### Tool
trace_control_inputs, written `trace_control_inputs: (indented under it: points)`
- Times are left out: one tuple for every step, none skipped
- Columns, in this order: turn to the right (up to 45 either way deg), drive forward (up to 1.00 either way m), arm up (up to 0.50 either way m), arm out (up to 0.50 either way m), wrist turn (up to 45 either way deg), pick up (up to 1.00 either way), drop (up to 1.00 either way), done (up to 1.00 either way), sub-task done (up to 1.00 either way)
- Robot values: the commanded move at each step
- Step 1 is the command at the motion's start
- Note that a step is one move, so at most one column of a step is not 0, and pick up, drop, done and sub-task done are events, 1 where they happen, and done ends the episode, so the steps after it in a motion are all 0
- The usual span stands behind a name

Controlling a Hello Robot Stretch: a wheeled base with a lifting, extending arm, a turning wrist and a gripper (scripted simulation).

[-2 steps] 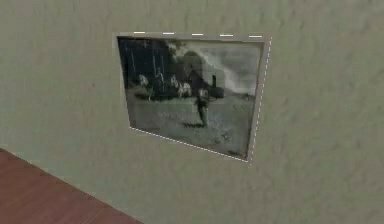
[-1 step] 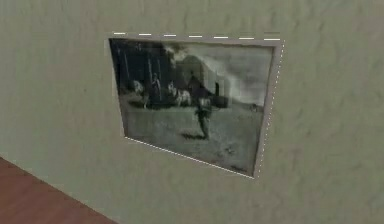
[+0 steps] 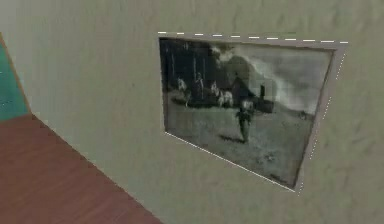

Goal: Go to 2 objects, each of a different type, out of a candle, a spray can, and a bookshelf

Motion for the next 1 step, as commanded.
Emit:
trace_control_inputs:
  points:
    - [0.0,0.35,0.00,0.00,0.0,0.00,0.00,0.00,0.00]
